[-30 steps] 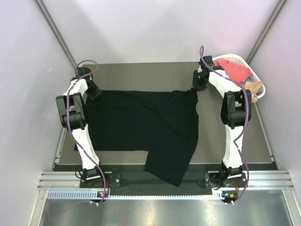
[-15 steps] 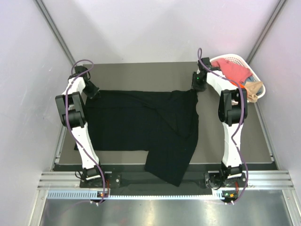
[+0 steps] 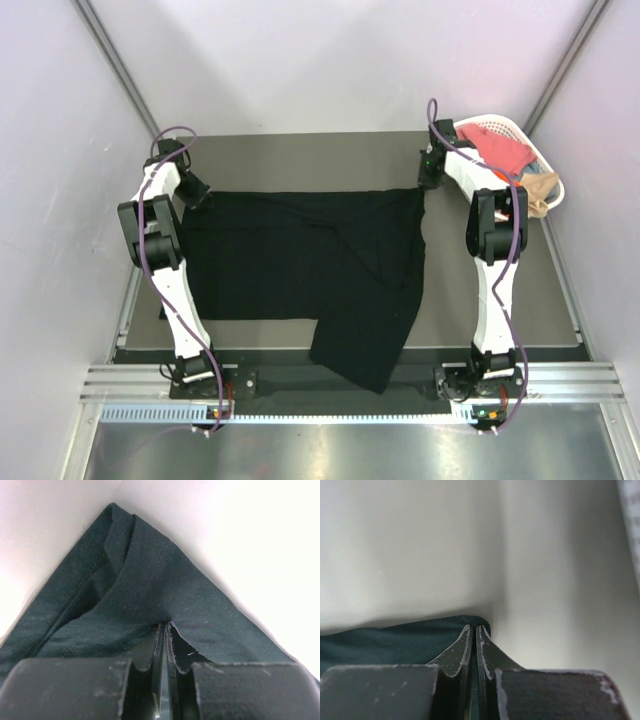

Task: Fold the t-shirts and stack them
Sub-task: Fold the tshirt

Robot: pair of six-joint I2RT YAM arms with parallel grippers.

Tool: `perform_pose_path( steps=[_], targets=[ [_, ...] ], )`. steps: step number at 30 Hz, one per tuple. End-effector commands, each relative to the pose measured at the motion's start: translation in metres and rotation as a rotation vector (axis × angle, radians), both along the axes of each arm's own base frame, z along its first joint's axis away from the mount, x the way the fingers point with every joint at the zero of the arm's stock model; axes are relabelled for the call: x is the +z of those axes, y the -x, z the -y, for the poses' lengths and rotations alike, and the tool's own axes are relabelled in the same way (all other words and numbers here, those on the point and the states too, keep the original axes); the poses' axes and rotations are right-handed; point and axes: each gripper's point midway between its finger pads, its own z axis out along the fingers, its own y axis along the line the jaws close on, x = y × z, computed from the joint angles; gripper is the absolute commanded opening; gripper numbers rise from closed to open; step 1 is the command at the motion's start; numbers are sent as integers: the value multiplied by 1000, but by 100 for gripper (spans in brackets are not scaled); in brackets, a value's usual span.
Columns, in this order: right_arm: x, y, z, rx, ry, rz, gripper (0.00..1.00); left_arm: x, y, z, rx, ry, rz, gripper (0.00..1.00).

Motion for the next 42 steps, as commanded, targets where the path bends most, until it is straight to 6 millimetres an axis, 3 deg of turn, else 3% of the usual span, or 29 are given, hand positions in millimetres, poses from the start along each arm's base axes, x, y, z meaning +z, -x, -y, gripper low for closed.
perform_pose_path(
  steps=[1, 8, 17, 20, 21, 23, 24, 25, 27, 30, 36, 37, 38, 39, 42],
  targets=[
    [31, -22, 34, -62, 100, 111, 0, -53, 28, -13, 31, -32, -149, 11],
    [17, -13, 38, -115, 107, 65, 0, -47, 22, -17, 30, -43, -122, 11],
    [13, -8, 52, -198, 161, 42, 2, 8, 9, -37, -2, -167, -29, 20],
    [21, -11, 49, -151, 162, 47, 18, 30, 6, -40, -21, -195, 1, 23],
    [27, -8, 47, -135, 171, 46, 23, 47, 4, -45, -29, -236, 26, 24],
    [44, -6, 45, -97, 194, 54, 36, 72, 7, -53, -26, -291, 51, 29],
    [63, -1, 45, -92, 198, 72, 42, 83, 9, -62, -30, -342, 57, 32],
    [68, 6, 43, -79, 194, 67, 53, 91, 10, -64, -34, -366, 65, 33],
    [87, 20, 30, -44, 148, 90, 62, 107, 16, -73, -16, -414, 71, 35],
    [108, 35, 5, 27, 99, 127, 68, 108, 19, -70, -14, -394, 80, 35],
    [104, 73, -86, 278, -230, 73, 70, 82, 34, -36, -5, -212, 51, 31],
    [94, 86, -98, 294, -300, 30, 70, 79, 34, -30, -9, -193, 57, 30],
    [93, 88, -109, 312, -329, 37, 69, 83, 37, -21, -17, -171, 70, 29],
    [93, 93, -115, 322, -354, 33, 68, 73, 45, -15, -16, -158, 45, 29],
    [73, 120, -133, 373, -432, -46, 58, 70, 57, 26, -98, -120, 38, 28]
  ],
)
